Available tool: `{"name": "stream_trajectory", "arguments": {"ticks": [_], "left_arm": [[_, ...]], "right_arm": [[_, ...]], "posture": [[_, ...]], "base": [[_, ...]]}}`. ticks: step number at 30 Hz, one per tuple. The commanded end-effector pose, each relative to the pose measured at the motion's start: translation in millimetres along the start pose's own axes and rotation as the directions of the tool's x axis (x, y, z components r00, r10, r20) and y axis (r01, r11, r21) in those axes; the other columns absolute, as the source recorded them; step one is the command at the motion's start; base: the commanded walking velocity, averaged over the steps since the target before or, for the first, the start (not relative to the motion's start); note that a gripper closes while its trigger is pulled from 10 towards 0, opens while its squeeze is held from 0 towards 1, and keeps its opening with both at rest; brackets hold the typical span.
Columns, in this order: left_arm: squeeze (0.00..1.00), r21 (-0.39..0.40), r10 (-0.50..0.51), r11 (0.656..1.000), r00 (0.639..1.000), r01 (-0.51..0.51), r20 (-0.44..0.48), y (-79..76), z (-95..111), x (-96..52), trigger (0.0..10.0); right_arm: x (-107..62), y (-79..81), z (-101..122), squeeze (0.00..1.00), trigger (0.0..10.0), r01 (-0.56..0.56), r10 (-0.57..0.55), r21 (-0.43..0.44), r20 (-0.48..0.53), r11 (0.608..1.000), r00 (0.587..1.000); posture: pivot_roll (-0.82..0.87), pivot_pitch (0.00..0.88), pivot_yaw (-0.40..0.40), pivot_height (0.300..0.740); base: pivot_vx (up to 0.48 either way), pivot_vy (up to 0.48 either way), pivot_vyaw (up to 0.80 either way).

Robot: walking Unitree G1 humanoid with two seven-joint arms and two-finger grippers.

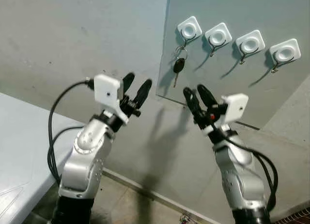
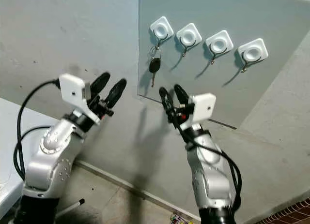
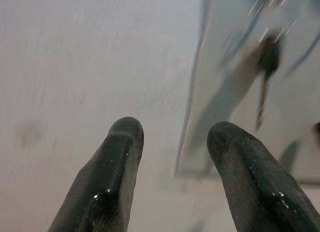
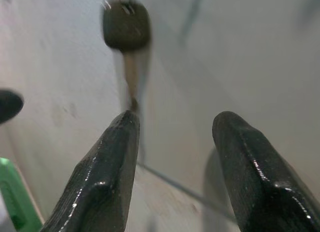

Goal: Hang keys on a hook

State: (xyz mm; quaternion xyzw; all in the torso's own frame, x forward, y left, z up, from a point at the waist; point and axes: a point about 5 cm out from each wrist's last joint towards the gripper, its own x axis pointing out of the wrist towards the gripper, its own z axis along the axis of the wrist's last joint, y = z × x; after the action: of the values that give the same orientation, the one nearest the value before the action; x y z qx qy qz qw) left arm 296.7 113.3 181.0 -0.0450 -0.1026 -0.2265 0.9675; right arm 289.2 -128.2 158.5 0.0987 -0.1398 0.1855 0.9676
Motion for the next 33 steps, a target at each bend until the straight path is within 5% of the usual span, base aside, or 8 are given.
{"name": "stream_trajectory", "arguments": {"ticks": [1, 13, 14, 25, 27, 30, 33], "left_arm": [[0.00, 0.007, 0.024, 1.000, 0.999, -0.023, -0.023, 1.2, -9, -1.8, 10.0], [0.00, -0.065, 0.144, 0.986, 0.982, -0.153, -0.121, 10.5, -48, -19.7, 10.0], [0.00, -0.069, 0.179, 0.979, 0.974, -0.190, -0.137, 15.6, -52, -20.8, 10.0], [0.00, -0.027, 0.355, 0.930, 0.913, -0.368, -0.200, 37.2, -81, -41.4, 10.0], [0.00, -0.024, 0.359, 0.928, 0.911, -0.372, -0.204, 37.4, -84, -42.7, 10.0], [0.00, -0.034, 0.348, 0.932, 0.915, -0.362, -0.203, 37.1, -84, -42.0, 10.0], [0.00, -0.040, 0.342, 0.933, 0.918, -0.357, -0.198, 37.2, -84, -41.4, 10.0]], "right_arm": [[-1.7, -2.2, 3, 1.00, 10.0, 0.023, -0.023, -0.019, 0.016, 1.000, 1.000], [-23.8, -11.2, -18, 1.00, 10.0, 0.139, -0.142, -0.054, -0.054, 0.989, 0.988], [-26.9, -14.7, -22, 0.00, 10.0, 0.167, -0.171, -0.061, -0.068, 0.984, 0.983], [-51.3, -38.1, -48, 0.00, 10.0, 0.282, -0.312, -0.176, -0.172, 0.943, 0.934], [-54.6, -38.6, -51, 0.00, 10.0, 0.283, -0.333, -0.255, -0.183, 0.925, 0.925], [-55.5, -35.7, -55, 0.00, 10.0, 0.261, -0.295, -0.178, -0.200, 0.949, 0.934], [-55.0, -36.2, -54, 0.00, 10.0, 0.261, -0.298, -0.198, -0.194, 0.945, 0.934]], "posture": [[-0.08, 0.000, -0.047, 0.740], [-0.09, 0.000, -0.045, 0.740], [-0.09, 0.000, -0.044, 0.740], [-0.09, 0.000, -0.047, 0.740], [-0.09, 0.000, -0.047, 0.740], [-0.09, 0.000, -0.047, 0.740], [-0.09, 0.000, -0.047, 0.740]], "base": [[0.000, 0.000, 0.00], [0.000, 0.000, 0.00], [0.000, 0.000, 0.00], [0.000, 0.000, 0.00], [0.000, 0.000, 0.00], [0.000, 0.000, 0.00], [0.000, 0.000, 0.00]]}}
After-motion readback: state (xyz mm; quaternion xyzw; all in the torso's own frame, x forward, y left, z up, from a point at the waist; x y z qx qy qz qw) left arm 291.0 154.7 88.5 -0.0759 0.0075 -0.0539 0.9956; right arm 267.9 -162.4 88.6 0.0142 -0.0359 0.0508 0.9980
